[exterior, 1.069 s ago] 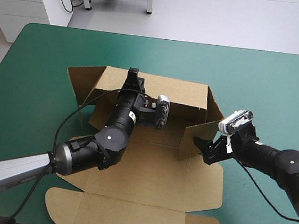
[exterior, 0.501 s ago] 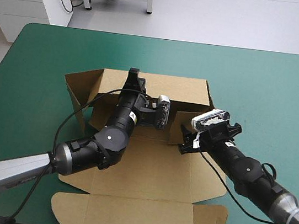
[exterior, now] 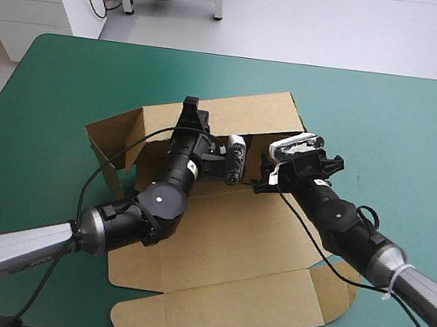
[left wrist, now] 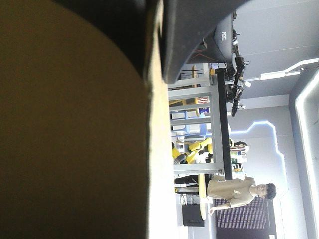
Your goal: Fold the box
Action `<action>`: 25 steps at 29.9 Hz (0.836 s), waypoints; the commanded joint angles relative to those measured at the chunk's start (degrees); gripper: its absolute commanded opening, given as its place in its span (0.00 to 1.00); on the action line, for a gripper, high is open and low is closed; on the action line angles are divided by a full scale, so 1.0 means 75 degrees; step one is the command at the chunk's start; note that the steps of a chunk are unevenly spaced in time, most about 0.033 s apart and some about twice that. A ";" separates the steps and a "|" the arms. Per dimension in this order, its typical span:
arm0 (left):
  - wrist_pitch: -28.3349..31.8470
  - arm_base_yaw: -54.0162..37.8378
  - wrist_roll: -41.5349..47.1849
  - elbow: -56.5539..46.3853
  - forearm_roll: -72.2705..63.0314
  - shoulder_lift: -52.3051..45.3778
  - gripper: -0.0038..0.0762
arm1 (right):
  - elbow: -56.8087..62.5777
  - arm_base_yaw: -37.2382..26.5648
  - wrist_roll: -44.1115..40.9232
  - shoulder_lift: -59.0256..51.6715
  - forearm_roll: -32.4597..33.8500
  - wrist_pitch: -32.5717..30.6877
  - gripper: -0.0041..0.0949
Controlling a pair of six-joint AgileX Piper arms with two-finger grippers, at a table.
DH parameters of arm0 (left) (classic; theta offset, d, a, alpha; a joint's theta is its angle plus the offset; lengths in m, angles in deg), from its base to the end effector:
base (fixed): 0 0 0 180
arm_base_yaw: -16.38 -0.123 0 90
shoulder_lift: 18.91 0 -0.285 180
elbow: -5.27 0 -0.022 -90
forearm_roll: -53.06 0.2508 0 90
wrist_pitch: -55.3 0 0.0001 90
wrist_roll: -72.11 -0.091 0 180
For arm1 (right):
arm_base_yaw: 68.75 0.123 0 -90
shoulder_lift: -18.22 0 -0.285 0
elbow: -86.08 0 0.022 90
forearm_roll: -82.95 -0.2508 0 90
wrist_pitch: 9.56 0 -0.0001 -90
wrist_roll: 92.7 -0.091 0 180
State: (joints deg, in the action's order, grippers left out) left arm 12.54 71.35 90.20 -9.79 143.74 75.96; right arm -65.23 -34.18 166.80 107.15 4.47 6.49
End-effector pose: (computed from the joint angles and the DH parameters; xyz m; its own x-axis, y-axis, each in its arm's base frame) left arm 0.2403 -0.2351 0.3201 0.1671 0.9839 -0.0641 0.2502 0.0206 0.9680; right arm 0.2667 0.1539 0.2750 -0.3303 -0.2577 -0.9080 -0.3515 0.9264 -0.1350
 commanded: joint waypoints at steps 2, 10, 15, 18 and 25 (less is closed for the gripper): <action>0.0025 0.0047 0.0085 0.0209 0.0394 -0.0281 0.04 | -0.0354 0.0009 -0.0282 -0.0126 0.0612 0.0350 0.69; 0.0044 0.0047 0.0085 0.0209 0.0394 -0.0281 0.04 | -0.0354 0.0009 -0.1362 0.0015 0.1561 0.0497 0.02; 0.0044 0.0047 0.0085 0.0209 0.0394 -0.0281 0.04 | -0.0354 0.0009 -0.1453 0.0015 0.1584 0.0501 0.02; 0.0044 0.0047 0.0085 0.0209 0.0394 -0.0281 0.04 | -0.0354 0.0009 -0.1453 0.0015 0.1584 0.0501 0.02; 0.0072 0.0047 0.0067 0.0209 0.0468 -0.0281 0.15 | -0.0340 0.0009 -0.1453 0.0015 0.1584 0.0561 0.02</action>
State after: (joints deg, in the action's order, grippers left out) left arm 11.96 71.28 90.27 -9.96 142.37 75.96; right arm -65.84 -34.33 154.41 109.03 13.16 10.46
